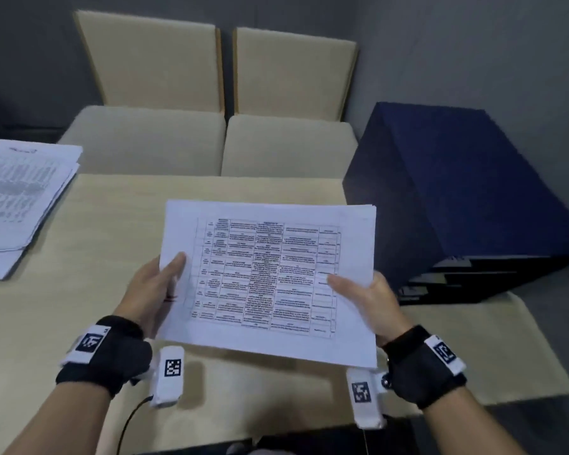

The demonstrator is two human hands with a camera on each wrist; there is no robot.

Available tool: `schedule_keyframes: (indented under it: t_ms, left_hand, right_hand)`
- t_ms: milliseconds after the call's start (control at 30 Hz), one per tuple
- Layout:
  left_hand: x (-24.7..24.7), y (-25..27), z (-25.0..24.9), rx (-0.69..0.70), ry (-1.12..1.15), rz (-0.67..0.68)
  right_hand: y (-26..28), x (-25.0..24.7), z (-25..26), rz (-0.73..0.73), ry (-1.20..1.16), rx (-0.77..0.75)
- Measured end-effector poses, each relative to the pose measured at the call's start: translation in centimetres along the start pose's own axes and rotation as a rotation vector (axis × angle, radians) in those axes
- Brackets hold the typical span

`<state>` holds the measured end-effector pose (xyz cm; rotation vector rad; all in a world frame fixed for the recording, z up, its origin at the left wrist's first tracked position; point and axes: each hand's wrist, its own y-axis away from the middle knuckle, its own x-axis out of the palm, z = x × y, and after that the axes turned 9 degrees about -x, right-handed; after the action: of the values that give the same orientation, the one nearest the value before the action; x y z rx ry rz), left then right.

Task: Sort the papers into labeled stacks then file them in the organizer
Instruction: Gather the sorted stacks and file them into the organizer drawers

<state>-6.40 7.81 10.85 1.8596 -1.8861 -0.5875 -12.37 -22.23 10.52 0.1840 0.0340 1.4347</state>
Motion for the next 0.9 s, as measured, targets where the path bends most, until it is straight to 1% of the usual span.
schedule_keyframes:
  t_ms: [67, 133, 200, 267, 333, 433, 467, 533, 700, 767, 900]
  left_hand:
    - [-0.3, 0.0, 2.4, -0.011, 0.01, 0.067]
    - [-0.2, 0.3, 5.0, -0.047, 0.028, 0.094]
    - [0.6, 1.4, 7.0, -0.085, 0.044, 0.119]
    - [1.5, 2.3, 8.4, -0.104, 0.01, 0.169]
    - [2.4, 2.8, 9.4, -0.123, -0.069, 0.208]
    - [4.2, 3.4, 10.8, -0.136, -0.291, 0.259]
    - [5.2, 3.8, 10.9, -0.131, -0.351, 0.297]
    - [7.8, 4.8, 10.9, -0.098, -0.399, 0.387]
    - [16.2, 7.6, 10.8, 0.049, -0.43, 0.493]
    - [19.5, 9.0, 11.1, 0.077, -0.418, 0.51]
    - [25.7, 11.5, 11.2, 0.109, -0.393, 0.475]
  right_hand:
    - [3.6, -0.8, -1.2, -0.064, 0.004, 0.094]
    - [7.1, -1.9, -1.9, -0.101, 0.019, 0.181]
    - [10.2, -2.9, -2.2, -0.118, 0.032, 0.234]
    - [12.7, -3.9, -2.2, -0.148, 0.055, 0.236]
    - [14.4, -5.3, -2.3, -0.201, 0.072, 0.208]
    - [16.5, -8.2, -2.6, -0.307, 0.098, 0.17]
    - [17.3, -9.3, -2.7, -0.339, 0.112, 0.163]
    - [18.7, -12.1, -2.8, -0.379, 0.139, 0.142]
    - [22.3, -21.2, -2.7, -0.405, 0.214, 0.16]
    - [23.4, -24.9, -2.2, -0.426, 0.209, 0.144]
    - [23.8, -31.7, -1.7, -0.438, 0.19, 0.122]
